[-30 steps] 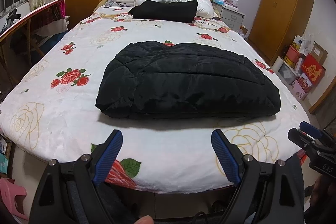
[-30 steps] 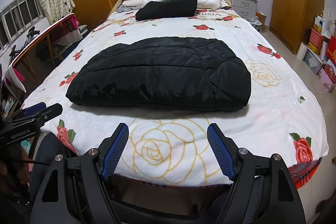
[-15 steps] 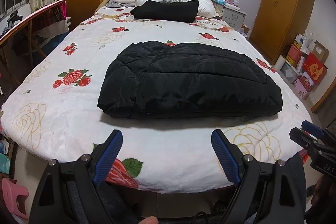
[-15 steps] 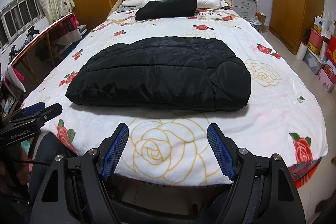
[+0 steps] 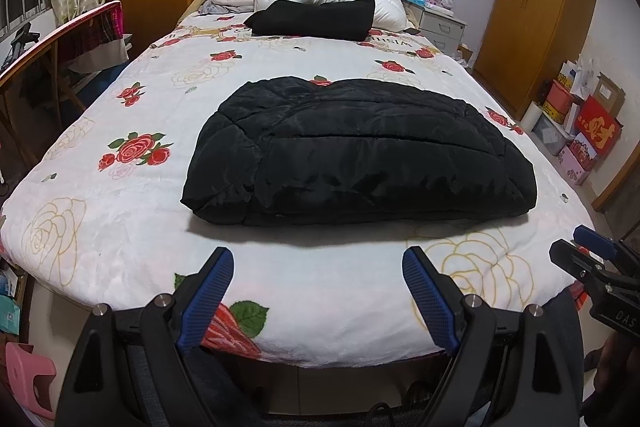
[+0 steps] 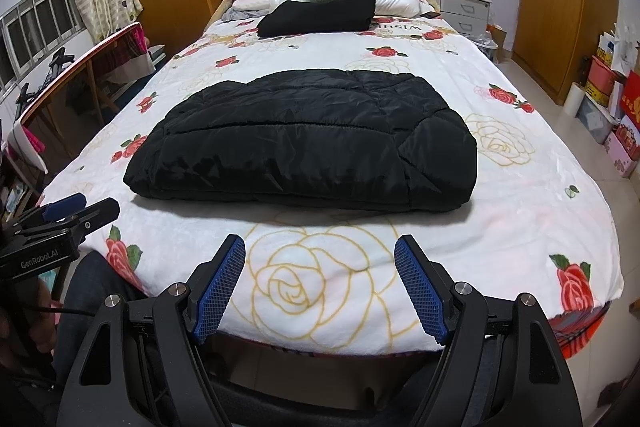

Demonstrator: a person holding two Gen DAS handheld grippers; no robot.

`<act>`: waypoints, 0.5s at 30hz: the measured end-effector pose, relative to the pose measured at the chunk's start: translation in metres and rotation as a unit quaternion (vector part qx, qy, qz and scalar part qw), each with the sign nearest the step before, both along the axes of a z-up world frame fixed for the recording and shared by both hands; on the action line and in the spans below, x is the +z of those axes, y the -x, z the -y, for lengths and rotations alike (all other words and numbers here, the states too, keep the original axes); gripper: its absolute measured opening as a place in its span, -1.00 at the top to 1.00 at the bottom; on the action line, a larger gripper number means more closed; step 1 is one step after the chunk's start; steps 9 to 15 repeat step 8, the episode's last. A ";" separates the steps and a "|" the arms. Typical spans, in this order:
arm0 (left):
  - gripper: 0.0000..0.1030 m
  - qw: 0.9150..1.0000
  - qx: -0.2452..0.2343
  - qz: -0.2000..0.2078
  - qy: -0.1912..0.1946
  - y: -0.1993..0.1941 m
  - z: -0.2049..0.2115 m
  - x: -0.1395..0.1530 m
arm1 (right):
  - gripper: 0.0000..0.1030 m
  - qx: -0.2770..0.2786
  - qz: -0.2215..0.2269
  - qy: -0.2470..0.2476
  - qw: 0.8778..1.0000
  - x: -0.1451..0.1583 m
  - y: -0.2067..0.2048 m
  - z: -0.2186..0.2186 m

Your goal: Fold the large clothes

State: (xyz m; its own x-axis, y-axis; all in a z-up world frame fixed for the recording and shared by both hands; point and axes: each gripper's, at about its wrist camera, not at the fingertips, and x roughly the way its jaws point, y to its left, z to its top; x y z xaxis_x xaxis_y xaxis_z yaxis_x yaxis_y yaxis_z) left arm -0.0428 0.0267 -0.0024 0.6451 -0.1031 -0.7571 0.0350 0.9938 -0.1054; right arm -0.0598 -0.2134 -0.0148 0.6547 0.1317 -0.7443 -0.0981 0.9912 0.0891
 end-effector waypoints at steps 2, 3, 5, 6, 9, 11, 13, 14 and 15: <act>-0.70 1.000 0.001 0.001 0.001 0.001 0.000 0.000 | -0.50 0.000 0.000 0.000 1.000 0.000 0.000 0.000; -0.70 1.000 0.002 0.002 0.001 0.001 0.001 0.000 | -0.50 0.001 0.000 0.000 1.000 0.000 0.000 0.000; -0.70 1.000 0.004 0.004 0.001 0.001 0.001 0.000 | -0.50 0.001 0.000 0.000 1.000 -0.001 0.000 0.001; -0.70 1.000 0.003 0.006 0.003 0.001 0.001 0.001 | -0.50 0.000 0.000 0.000 1.000 -0.001 0.000 0.001; -0.70 1.000 0.004 0.007 0.003 0.001 0.001 0.001 | -0.50 0.000 -0.001 -0.001 1.000 -0.001 0.001 0.002; -0.70 1.000 0.004 0.007 0.003 0.001 0.001 0.001 | -0.50 0.000 -0.001 -0.001 1.000 -0.001 0.001 0.002; -0.70 1.000 0.004 0.007 0.003 0.001 0.001 0.001 | -0.50 0.000 -0.001 -0.001 1.000 -0.001 0.001 0.002; -0.70 1.000 0.004 0.007 0.003 0.001 0.001 0.001 | -0.50 0.000 -0.001 -0.001 1.000 -0.001 0.001 0.002; -0.70 1.000 0.004 0.007 0.003 0.001 0.001 0.001 | -0.50 0.000 -0.001 -0.001 1.000 -0.001 0.001 0.002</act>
